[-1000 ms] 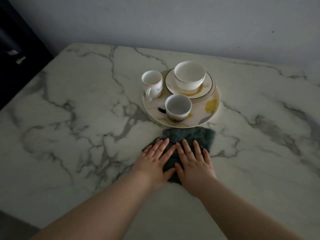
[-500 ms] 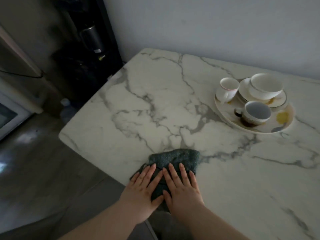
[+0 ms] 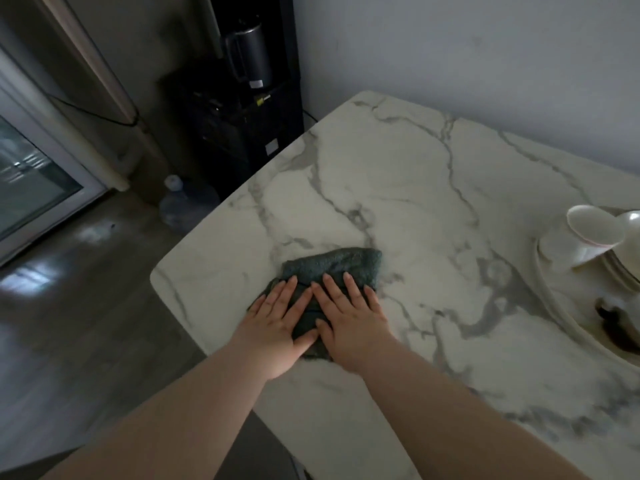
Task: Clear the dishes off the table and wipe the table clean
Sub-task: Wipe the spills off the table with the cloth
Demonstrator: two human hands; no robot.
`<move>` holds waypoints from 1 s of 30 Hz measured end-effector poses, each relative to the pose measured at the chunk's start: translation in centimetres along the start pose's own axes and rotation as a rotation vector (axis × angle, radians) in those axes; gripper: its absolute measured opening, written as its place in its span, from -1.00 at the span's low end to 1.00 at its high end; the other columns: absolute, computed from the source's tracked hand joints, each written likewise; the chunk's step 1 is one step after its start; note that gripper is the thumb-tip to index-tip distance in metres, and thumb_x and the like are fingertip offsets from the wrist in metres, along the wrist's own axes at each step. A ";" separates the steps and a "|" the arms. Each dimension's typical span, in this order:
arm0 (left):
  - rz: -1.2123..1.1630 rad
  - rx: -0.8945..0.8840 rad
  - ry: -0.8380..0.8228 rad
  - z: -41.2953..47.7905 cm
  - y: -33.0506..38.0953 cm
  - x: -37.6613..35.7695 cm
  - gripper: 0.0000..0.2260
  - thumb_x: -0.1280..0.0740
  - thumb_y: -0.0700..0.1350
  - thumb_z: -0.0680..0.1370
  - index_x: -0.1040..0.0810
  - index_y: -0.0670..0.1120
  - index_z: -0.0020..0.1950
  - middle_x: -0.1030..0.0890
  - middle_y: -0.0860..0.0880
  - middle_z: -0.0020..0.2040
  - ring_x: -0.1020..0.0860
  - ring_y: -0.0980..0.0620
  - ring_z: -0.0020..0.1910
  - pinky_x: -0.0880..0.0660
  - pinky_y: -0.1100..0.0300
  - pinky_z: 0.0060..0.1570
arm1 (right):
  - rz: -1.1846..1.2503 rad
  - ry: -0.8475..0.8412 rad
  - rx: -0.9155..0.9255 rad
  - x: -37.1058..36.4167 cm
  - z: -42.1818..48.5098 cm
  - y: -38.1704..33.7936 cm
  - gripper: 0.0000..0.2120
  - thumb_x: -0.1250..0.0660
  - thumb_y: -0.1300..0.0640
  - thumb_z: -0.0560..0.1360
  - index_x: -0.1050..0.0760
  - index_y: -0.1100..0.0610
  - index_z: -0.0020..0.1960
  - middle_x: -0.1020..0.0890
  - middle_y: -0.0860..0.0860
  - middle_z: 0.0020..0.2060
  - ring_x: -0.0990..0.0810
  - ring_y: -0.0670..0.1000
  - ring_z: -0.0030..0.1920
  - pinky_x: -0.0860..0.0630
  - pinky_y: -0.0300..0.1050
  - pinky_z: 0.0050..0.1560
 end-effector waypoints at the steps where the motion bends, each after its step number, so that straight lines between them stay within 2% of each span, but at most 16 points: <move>1: 0.004 0.037 -0.006 1.9 -0.7 0.5 -0.25 0.38 0.49 0.36 0.40 0.20 0.48 0.43 0.10 0.50 0.28 0.07 0.54 0.22 0.11 0.47 | -0.001 0.007 0.008 0.7 2.1 0.5 -0.44 0.15 -0.16 0.63 0.29 -0.12 0.56 0.24 -0.13 0.55 0.30 0.04 0.54 0.26 0.09 0.50; 5: 0.025 0.122 -0.029 8.7 -2.5 3.3 -0.35 0.10 0.33 0.56 0.34 0.16 0.53 0.35 0.03 0.55 0.26 0.04 0.55 0.17 0.05 0.52 | -0.024 0.035 0.032 3.5 9.0 2.9 -0.44 0.13 -0.13 0.63 0.25 -0.11 0.57 0.20 -0.13 0.56 0.25 0.04 0.55 0.21 0.11 0.51; 10: 0.038 0.179 -0.022 15.2 -3.3 5.5 -0.37 0.08 0.31 0.58 0.31 0.15 0.53 0.33 0.03 0.56 0.25 0.04 0.55 0.16 0.05 0.52 | -0.028 0.046 -0.004 6.0 15.4 5.9 -0.46 0.13 -0.10 0.64 0.22 -0.13 0.57 0.17 -0.14 0.57 0.21 0.02 0.56 0.18 0.09 0.52; 15: 0.019 0.187 -0.014 16.9 -3.4 6.7 -0.38 0.08 0.30 0.59 0.29 0.16 0.54 0.32 0.04 0.56 0.23 0.04 0.55 0.16 0.06 0.52 | -0.027 0.038 -0.025 6.8 16.6 6.7 -0.47 0.15 -0.08 0.65 0.22 -0.10 0.57 0.19 -0.13 0.57 0.21 0.03 0.56 0.16 0.09 0.53; 20: 0.045 0.150 -0.027 15.1 -0.8 5.5 -0.38 0.10 0.30 0.58 0.30 0.14 0.54 0.33 0.02 0.56 0.23 0.02 0.55 0.12 0.01 0.52 | -0.024 0.037 -0.042 5.6 13.1 7.5 -0.46 0.15 -0.10 0.65 0.24 -0.09 0.57 0.20 -0.12 0.56 0.21 0.03 0.56 0.16 0.05 0.53; 26: 0.043 -0.055 -0.013 8.3 7.4 2.0 -0.37 0.09 0.31 0.58 0.29 0.14 0.54 0.34 0.02 0.56 0.25 0.03 0.55 0.14 0.02 0.51 | -0.001 0.042 -0.130 2.0 1.1 10.1 -0.43 0.13 -0.16 0.63 0.26 -0.09 0.57 0.21 -0.11 0.56 0.22 0.02 0.56 0.16 0.02 0.51; 28: 0.050 -0.127 -0.022 5.3 10.8 0.7 -0.36 0.09 0.32 0.57 0.31 0.15 0.54 0.36 0.03 0.55 0.27 0.04 0.54 0.15 0.01 0.51 | -0.013 0.031 -0.192 0.5 -4.1 10.7 -0.38 0.26 -0.24 0.56 0.29 -0.10 0.56 0.21 -0.11 0.56 0.23 0.03 0.56 0.15 0.01 0.50; 30: 0.034 -0.202 -0.022 2.2 13.6 -0.7 -0.36 0.07 0.31 0.58 0.31 0.15 0.54 0.38 0.05 0.54 0.29 0.04 0.54 0.18 0.00 0.51 | 0.004 0.010 -0.247 -1.1 -8.7 10.9 -0.25 0.45 -0.28 0.38 0.31 -0.11 0.55 0.24 -0.12 0.56 0.25 0.02 0.55 0.16 0.00 0.50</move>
Point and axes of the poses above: each hand's wrist, its own z-axis towards the middle knuckle, its own x-axis out of the back of the hand, y = z × x, the point moved 8 cm from there along z, towards the middle knuckle
